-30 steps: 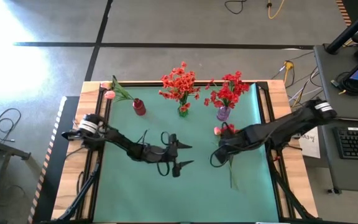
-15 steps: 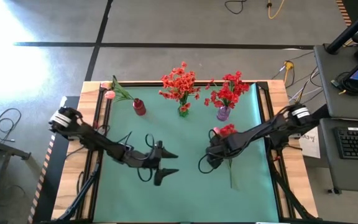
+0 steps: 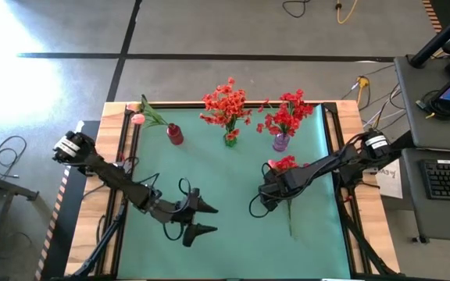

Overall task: Sort flowers into vase by color
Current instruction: Put the pink flower in the red flower vase

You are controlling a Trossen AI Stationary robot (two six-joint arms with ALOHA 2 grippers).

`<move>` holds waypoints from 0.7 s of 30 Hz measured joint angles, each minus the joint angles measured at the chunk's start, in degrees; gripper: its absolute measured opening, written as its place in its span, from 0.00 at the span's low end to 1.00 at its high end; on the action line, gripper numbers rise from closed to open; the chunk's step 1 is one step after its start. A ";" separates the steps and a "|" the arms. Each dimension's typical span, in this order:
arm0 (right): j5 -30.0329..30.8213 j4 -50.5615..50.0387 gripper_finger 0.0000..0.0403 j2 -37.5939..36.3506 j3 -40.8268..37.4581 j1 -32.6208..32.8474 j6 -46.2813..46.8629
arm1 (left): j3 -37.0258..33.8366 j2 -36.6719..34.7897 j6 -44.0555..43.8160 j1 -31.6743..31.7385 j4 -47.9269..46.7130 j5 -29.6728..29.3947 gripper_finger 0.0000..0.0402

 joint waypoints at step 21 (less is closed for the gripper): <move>4.77 1.03 0.03 -12.38 -0.19 3.54 -4.25 | 18.03 0.00 -1.70 -2.29 -36.53 -0.07 0.73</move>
